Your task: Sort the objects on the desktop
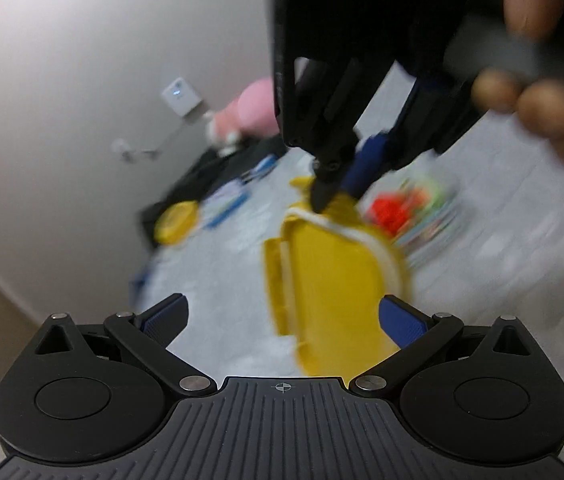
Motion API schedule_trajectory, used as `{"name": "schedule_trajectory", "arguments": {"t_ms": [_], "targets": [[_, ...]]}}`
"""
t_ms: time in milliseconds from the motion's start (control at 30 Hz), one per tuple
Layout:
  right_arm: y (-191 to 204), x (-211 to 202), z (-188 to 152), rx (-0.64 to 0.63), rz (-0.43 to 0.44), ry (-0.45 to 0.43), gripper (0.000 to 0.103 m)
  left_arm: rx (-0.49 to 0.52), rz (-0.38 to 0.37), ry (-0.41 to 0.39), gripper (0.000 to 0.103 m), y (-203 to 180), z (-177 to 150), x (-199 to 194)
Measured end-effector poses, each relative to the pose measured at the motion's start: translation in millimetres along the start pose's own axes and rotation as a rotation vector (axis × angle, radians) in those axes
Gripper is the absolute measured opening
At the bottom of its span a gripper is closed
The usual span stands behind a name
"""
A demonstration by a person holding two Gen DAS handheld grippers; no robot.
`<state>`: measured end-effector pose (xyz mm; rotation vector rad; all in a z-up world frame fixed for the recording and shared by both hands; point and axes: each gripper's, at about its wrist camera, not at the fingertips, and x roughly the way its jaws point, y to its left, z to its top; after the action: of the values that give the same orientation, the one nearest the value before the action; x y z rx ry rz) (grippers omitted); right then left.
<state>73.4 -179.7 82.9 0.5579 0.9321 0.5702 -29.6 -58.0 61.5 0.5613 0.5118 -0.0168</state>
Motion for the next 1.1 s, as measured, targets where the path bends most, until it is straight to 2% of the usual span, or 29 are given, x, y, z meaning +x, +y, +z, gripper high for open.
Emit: {"name": "schedule_trajectory", "arguments": {"t_ms": [100,167,267,433,567,633,667,733,767,800,867,900,933,1000,1100], "targets": [[-2,-12,0,0.017,0.019,-0.031,0.015,-0.167,-0.165,-0.110,0.103,19,-6,-16],[-7,-20,-2,0.035,0.006,-0.059,0.015,-0.198,-0.206,-0.113,0.103,19,-4,-12],[-14,-32,-5,0.088,-0.013,-0.095,0.015,-0.121,-0.164,-0.079,0.103,-4,10,5],[-13,-54,-8,0.131,-0.029,-0.168,0.017,-0.137,-0.263,-0.112,0.103,-23,28,19],[-2,-67,-7,0.078,-0.046,-0.205,0.019,-0.183,-0.294,-0.109,0.103,-29,31,30],[5,-71,-8,0.021,-0.072,-0.240,0.007,-0.211,-0.314,-0.092,0.103,-23,31,35],[8,-72,-7,0.010,-0.074,-0.246,0.007,-0.225,-0.326,-0.085,0.102,-19,30,37],[15,-73,-3,-0.009,-0.058,-0.247,0.007,-0.257,-0.375,-0.082,0.087,-11,23,35],[18,-72,0,-0.021,-0.058,-0.249,0.007,-0.266,-0.386,-0.076,0.063,-10,21,32],[21,-71,2,-0.032,-0.062,-0.253,0.008,-0.267,-0.387,-0.058,0.044,-8,20,34],[28,-68,5,-0.058,-0.066,-0.261,0.009,-0.280,-0.380,-0.021,0.034,-1,17,40],[30,-68,7,-0.063,-0.063,-0.267,0.009,-0.297,-0.373,-0.005,0.033,3,14,43],[32,-70,6,-0.071,-0.065,-0.281,0.014,-0.315,-0.368,0.012,0.031,5,11,42],[33,-75,5,-0.090,-0.079,-0.316,0.019,-0.360,-0.376,0.054,0.015,12,4,45],[29,-82,-2,-0.135,-0.171,-0.376,0.030,-0.432,-0.393,0.092,0.015,28,-2,55]]}}
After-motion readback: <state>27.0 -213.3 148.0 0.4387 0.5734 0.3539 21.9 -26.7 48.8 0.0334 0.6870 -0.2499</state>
